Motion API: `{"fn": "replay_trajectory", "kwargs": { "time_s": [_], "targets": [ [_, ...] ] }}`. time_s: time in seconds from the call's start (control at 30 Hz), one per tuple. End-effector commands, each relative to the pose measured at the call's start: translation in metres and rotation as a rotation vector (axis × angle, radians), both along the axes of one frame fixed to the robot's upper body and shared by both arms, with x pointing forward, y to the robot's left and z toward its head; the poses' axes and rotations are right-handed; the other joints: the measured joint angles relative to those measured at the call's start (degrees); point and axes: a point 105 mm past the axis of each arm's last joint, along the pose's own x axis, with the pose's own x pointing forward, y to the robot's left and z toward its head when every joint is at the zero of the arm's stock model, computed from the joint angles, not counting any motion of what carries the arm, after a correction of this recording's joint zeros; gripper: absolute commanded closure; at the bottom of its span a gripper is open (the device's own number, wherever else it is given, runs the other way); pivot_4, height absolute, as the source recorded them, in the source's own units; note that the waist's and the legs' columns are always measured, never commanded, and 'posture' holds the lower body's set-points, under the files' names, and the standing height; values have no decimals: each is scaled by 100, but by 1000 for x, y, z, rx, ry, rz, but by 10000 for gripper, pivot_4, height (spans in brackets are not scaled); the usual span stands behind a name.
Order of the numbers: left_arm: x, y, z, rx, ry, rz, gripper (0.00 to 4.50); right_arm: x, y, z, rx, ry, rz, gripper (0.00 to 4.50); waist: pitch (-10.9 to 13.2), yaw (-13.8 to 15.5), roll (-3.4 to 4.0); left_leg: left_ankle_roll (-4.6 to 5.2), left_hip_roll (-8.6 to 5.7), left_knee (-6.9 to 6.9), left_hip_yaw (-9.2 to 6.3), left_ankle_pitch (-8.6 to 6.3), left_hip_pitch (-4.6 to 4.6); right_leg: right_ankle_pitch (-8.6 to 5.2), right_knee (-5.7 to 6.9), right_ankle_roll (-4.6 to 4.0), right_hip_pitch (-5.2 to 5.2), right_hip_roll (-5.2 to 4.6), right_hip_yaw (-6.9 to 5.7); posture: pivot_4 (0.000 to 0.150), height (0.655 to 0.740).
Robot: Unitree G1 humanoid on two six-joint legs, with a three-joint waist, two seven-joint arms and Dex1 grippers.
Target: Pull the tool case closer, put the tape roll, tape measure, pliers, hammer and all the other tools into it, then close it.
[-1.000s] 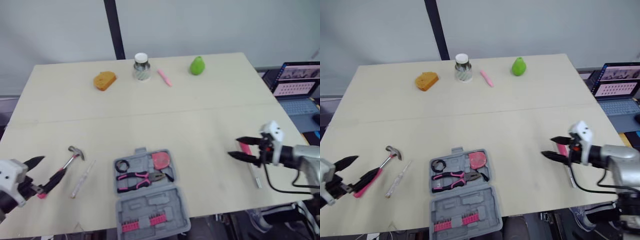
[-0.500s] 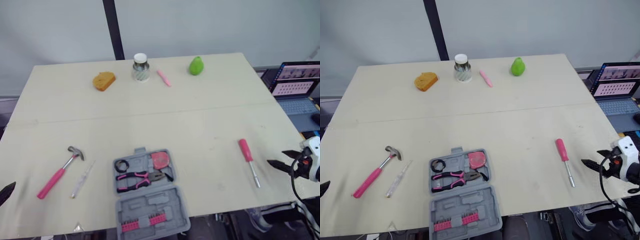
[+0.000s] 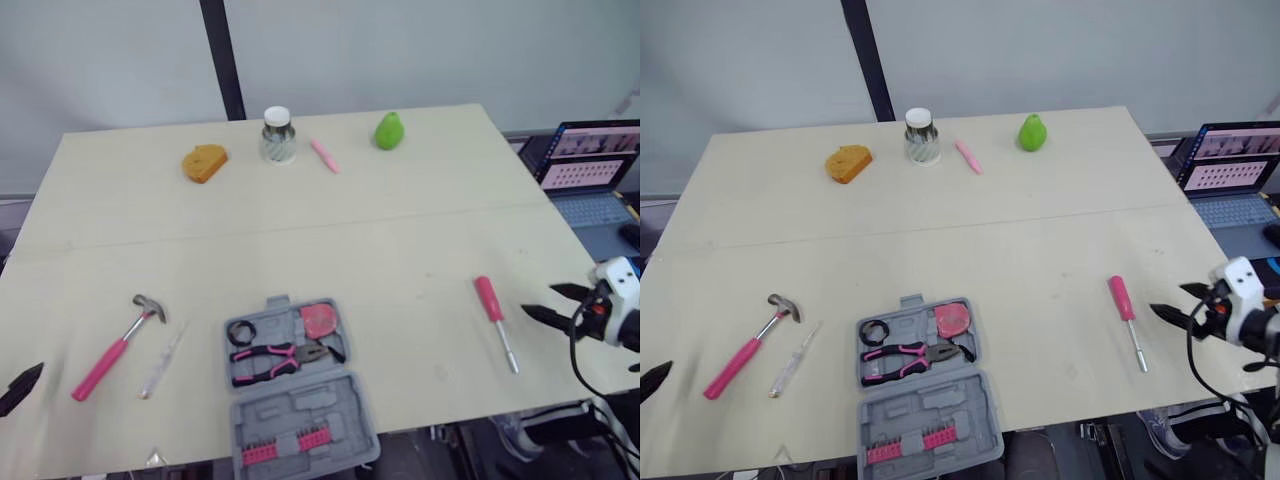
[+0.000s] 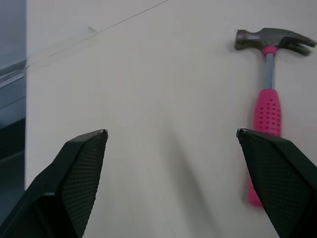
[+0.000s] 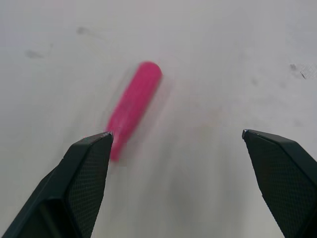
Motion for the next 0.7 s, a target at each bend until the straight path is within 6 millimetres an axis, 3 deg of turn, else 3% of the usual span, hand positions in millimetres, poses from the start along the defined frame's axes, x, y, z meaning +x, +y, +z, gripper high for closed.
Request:
{"fn": "replay_trajectory", "kwargs": {
  "time_s": [0.03, 0.13, 0.27, 0.37, 0.6, 0.7],
  "targets": [
    [19, -41, 6, -15, -6, -156, 0, 7, 56, 23, 25, -34, 212, 949, 0, 10, 0, 0, 2, 0, -1, 0, 0, 0, 8, 0, 0, 0, -1, 1500, 7400],
    [34, -97, -1, -56, 42, -341, 0, 5, 113, 24, 33, -17, 400, 949, 0, 19, 0, -1, 3, 0, -3, -1, 0, 1, 28, -1, 0, 1, -2, 1500, 7400],
    [40, -146, -11, -72, 105, -486, 0, -3, 154, 19, 9, 23, 552, 949, 0, 32, 0, 0, -3, 1, -2, -1, 0, 2, 28, 0, 2, 1, -1, 1500, 7400],
    [39, -180, -16, -91, 147, -584, 9023, -15, 183, 8, -9, 72, 678, 9883, 0, 42, -1, 2, -9, 2, -4, -2, -2, 3, 26, 0, 3, 2, -3, 1500, 7400],
    [24, -204, -40, -111, 300, -677, 44513, -35, 210, -19, -71, 159, 829, 44900, 0, 37, -1, 5, -11, 5, -2, 1, -1, 3, 25, 1, 4, 6, -3, 1500, 7400],
    [15, -207, -52, -117, 369, -693, 44513, -41, 220, -30, -89, 183, 870, 44900, -1, 23, -3, 6, -9, 5, -1, 2, -1, 3, 25, 1, 3, 9, -3, 1500, 7400]
  ]
}}
